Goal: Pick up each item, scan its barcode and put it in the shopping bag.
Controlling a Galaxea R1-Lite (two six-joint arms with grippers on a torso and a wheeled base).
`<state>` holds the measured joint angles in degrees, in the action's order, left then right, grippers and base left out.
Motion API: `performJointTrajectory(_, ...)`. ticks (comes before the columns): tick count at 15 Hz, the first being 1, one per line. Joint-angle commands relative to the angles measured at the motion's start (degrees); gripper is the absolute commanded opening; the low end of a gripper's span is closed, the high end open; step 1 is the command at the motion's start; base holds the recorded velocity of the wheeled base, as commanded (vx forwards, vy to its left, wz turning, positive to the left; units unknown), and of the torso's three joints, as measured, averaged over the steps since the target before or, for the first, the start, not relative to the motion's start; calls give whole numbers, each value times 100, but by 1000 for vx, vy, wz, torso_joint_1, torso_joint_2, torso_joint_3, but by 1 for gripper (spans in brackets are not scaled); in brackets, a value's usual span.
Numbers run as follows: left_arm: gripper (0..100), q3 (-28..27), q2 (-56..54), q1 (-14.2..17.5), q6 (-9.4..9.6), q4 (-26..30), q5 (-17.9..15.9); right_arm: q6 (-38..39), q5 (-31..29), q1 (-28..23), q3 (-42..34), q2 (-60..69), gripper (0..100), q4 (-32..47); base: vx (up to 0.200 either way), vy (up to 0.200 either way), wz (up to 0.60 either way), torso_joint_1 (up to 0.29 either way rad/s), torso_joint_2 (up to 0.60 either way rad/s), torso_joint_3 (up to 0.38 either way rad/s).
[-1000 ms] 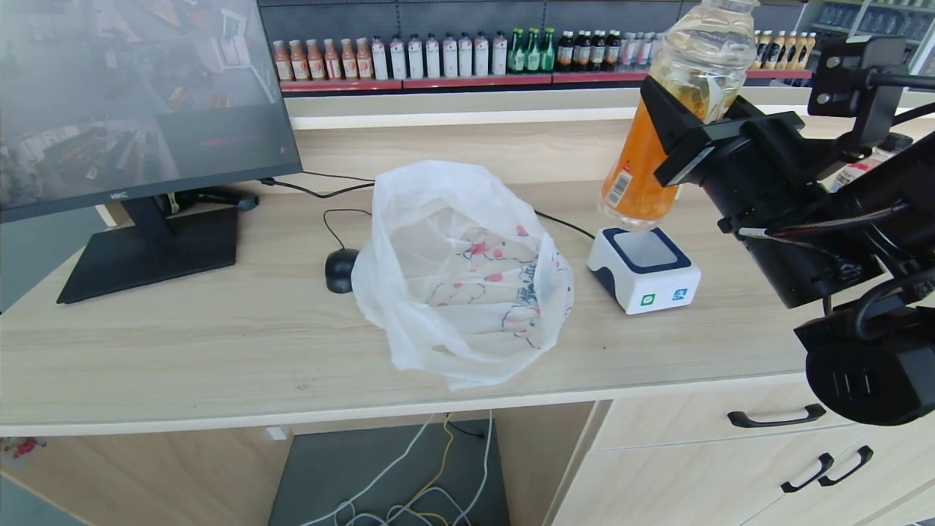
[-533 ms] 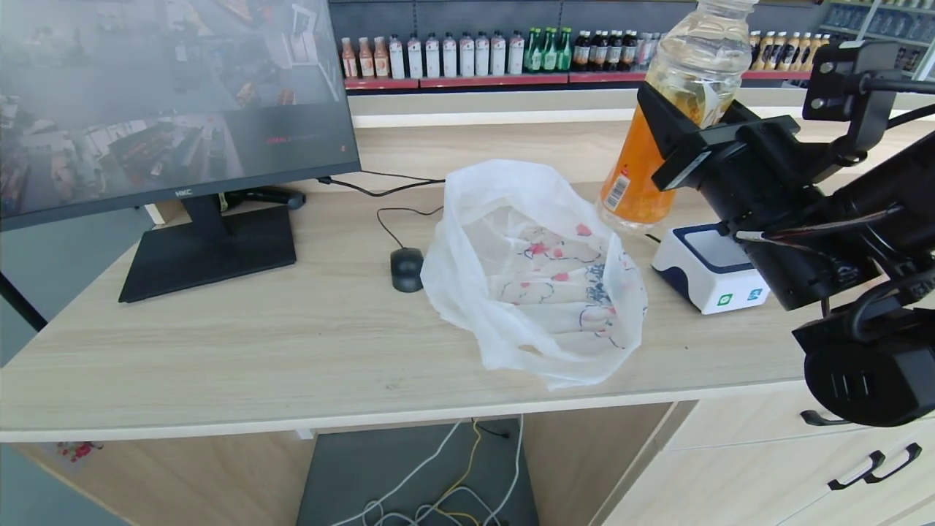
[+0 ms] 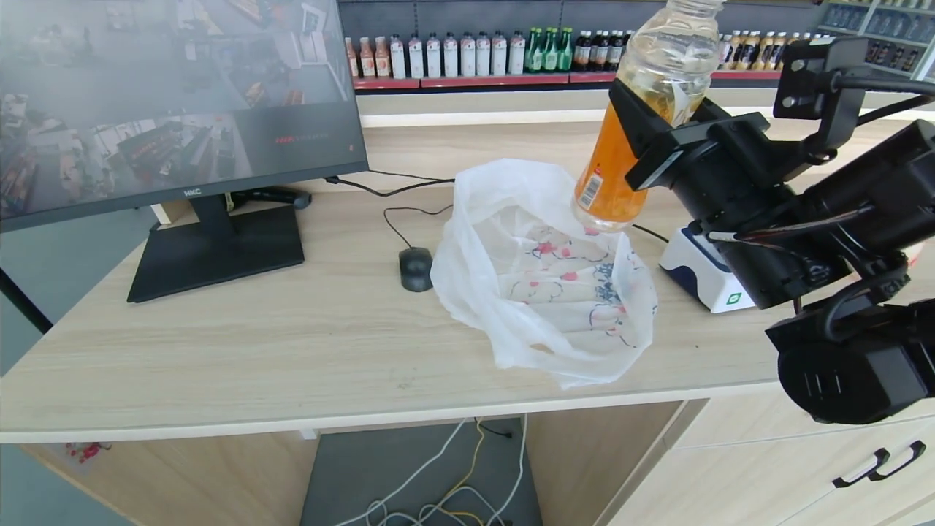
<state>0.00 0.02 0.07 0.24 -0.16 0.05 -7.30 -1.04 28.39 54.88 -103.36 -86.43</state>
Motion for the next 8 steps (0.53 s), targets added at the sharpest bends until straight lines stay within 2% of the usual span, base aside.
performJointTrajectory(1,100,0,-2,1,2,-2,4,71,-28,17,242,-351,0,12,0,0,0,0,0,0)
performJointTrajectory(8,100,0,-2,1,2,-2,4,124,-19,44,787,-931,0,39,0,0,0,0,0,0)
